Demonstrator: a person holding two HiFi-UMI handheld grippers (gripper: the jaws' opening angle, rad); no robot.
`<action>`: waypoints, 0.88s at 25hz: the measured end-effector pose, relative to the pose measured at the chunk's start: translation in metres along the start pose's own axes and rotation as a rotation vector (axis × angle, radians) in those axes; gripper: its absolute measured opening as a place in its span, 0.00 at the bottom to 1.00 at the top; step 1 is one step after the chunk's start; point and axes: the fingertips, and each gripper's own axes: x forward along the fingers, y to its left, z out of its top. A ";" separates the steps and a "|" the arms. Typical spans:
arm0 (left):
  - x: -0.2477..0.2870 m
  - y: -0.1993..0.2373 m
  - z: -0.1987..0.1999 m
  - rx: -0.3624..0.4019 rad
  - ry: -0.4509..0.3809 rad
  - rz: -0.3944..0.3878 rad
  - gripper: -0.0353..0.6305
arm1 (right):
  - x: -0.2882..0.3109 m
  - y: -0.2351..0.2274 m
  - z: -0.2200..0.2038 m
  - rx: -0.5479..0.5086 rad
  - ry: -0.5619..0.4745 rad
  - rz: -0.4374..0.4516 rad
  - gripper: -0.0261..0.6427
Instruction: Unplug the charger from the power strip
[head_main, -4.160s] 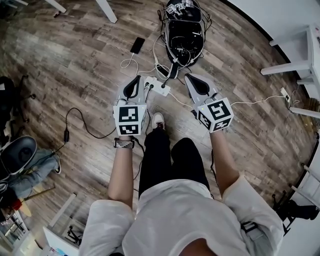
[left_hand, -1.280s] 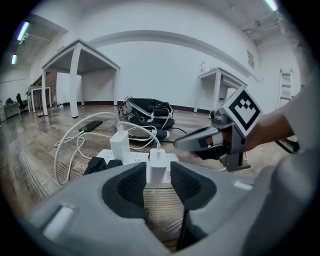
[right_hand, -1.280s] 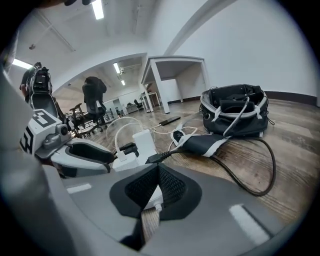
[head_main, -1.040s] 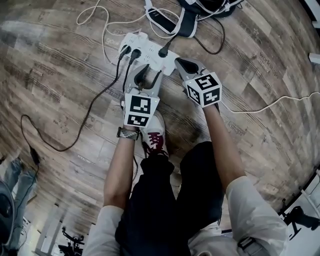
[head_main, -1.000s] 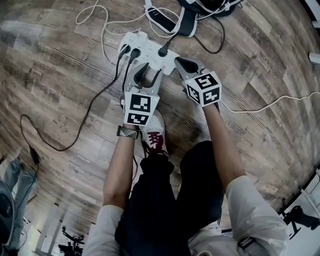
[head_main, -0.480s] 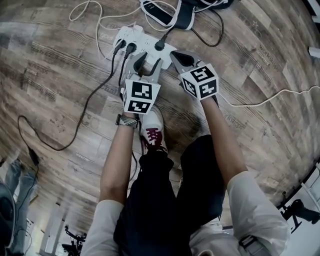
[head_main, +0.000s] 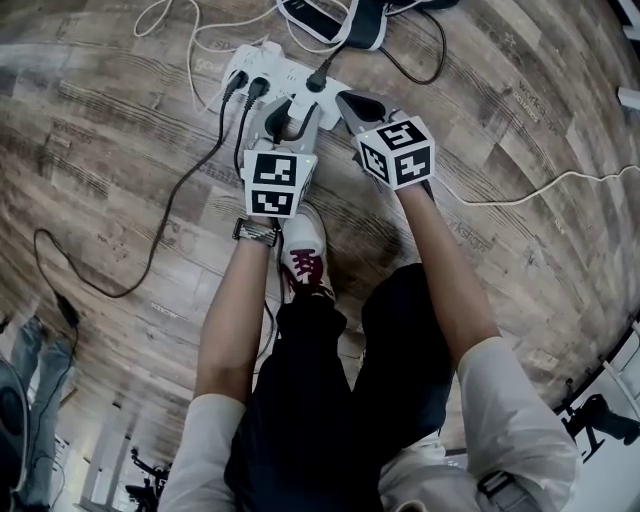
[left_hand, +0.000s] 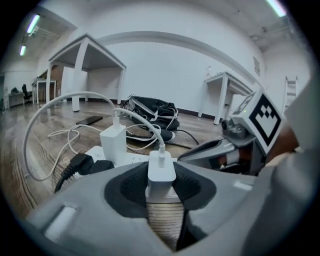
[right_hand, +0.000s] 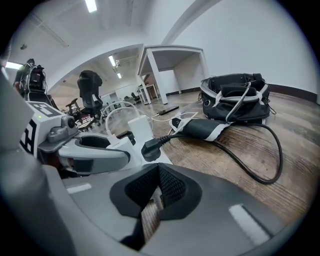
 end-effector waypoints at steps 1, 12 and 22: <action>0.000 0.001 0.000 -0.023 -0.004 -0.006 0.27 | 0.000 0.000 0.000 -0.001 0.000 -0.003 0.04; 0.000 0.001 0.001 0.048 0.047 0.069 0.26 | 0.001 0.001 0.000 -0.006 -0.001 -0.011 0.04; 0.002 -0.001 0.002 0.102 0.074 0.064 0.26 | 0.002 0.000 0.001 -0.016 -0.010 -0.005 0.04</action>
